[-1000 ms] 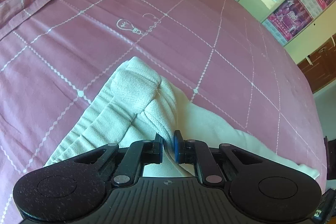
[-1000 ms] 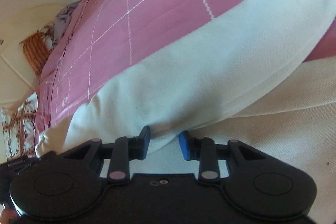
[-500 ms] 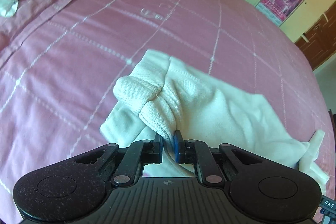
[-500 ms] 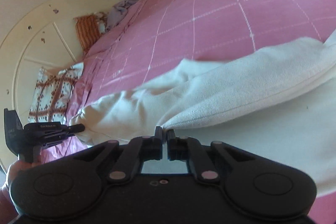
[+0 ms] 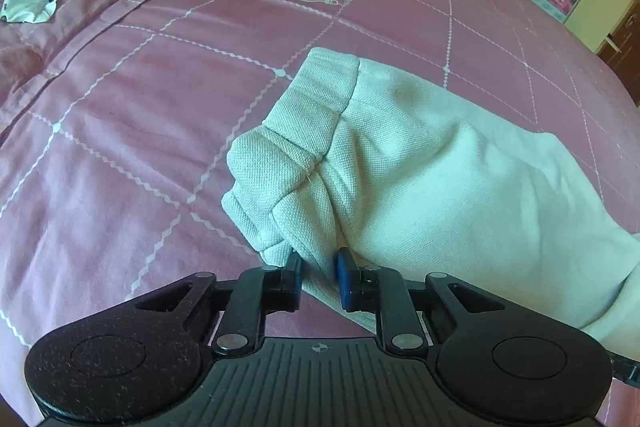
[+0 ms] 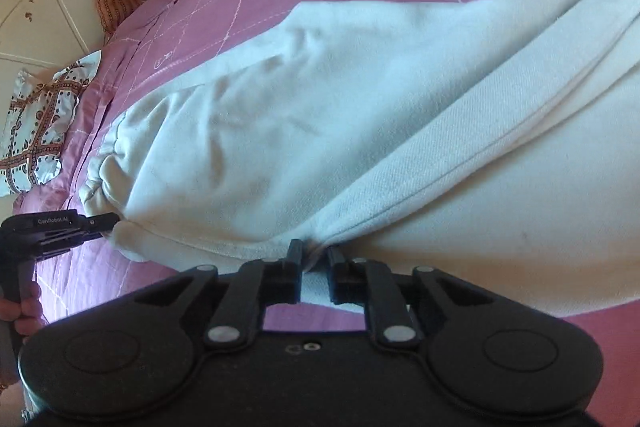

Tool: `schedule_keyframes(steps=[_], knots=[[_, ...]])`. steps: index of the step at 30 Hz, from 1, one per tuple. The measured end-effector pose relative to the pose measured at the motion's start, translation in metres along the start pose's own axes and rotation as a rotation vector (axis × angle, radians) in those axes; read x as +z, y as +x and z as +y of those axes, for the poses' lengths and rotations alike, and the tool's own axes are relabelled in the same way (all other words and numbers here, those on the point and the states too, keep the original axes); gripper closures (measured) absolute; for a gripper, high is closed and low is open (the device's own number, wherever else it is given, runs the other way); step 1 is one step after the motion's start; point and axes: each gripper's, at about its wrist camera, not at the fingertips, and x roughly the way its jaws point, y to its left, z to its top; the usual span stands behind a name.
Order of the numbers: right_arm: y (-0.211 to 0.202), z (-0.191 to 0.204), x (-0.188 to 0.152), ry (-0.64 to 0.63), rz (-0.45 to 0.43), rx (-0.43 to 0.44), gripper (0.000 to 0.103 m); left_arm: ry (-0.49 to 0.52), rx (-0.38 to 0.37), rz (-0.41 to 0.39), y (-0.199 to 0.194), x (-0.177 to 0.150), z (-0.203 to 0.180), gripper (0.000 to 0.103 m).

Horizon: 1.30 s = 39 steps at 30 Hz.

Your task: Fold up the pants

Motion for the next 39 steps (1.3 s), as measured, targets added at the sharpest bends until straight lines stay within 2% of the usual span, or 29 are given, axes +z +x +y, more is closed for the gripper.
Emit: schedule_keyframes(steps=[2, 4, 8, 12, 15, 17, 18, 20, 23, 26, 30, 34, 37, 39], knots=[[-0.012, 0.002, 0.0, -0.001, -0.015, 0.027, 0.08, -0.016, -0.004, -0.006, -0.016, -0.003, 0.001, 0.085], [-0.026, -0.002, 0.002, 0.001, -0.031, 0.037, 0.08, -0.033, -0.011, -0.031, -0.036, -0.005, -0.001, 0.085], [-0.047, -0.027, 0.006, 0.04, -0.052, 0.006, 0.079, 0.093, -0.032, -0.063, -0.061, -0.012, -0.042, 0.085], [-0.064, -0.055, 0.009, 0.079, -0.079, -0.049, 0.079, 0.226, -0.067, -0.048, -0.053, -0.027, -0.107, 0.085], [-0.078, -0.076, 0.013, 0.119, -0.108, -0.056, 0.076, 0.274, -0.107, 0.003, -0.032, -0.044, -0.153, 0.085], [-0.084, -0.094, 0.019, 0.175, -0.124, -0.059, 0.072, 0.291, -0.077, 0.046, -0.013, -0.057, -0.167, 0.085], [-0.084, -0.104, 0.023, 0.209, -0.125, -0.058, 0.071, 0.287, -0.065, 0.063, -0.006, -0.065, -0.169, 0.085], [-0.083, -0.124, 0.03, 0.286, -0.134, -0.044, 0.07, 0.314, -0.049, 0.021, -0.005, -0.078, -0.171, 0.085], [-0.08, -0.146, 0.042, 0.367, -0.174, -0.02, 0.07, 0.299, -0.035, 0.021, -0.01, -0.082, -0.172, 0.085], [-0.077, -0.158, 0.06, 0.401, -0.229, -0.01, 0.07, 0.278, -0.034, 0.025, -0.008, -0.081, -0.172, 0.085], [-0.06, -0.168, 0.082, 0.426, -0.237, -0.027, 0.073, 0.286, -0.029, 0.024, -0.007, -0.081, -0.173, 0.085], [-0.05, -0.168, 0.093, 0.43, -0.263, -0.01, 0.077, 0.277, -0.036, 0.029, -0.006, -0.079, -0.172, 0.085], [-0.048, -0.17, 0.099, 0.451, -0.302, -0.034, 0.077, 0.281, -0.037, 0.029, -0.005, -0.079, -0.173, 0.085], [-0.045, -0.173, 0.105, 0.459, -0.314, -0.047, 0.083, 0.278, -0.039, 0.029, -0.005, -0.079, -0.172, 0.085]])
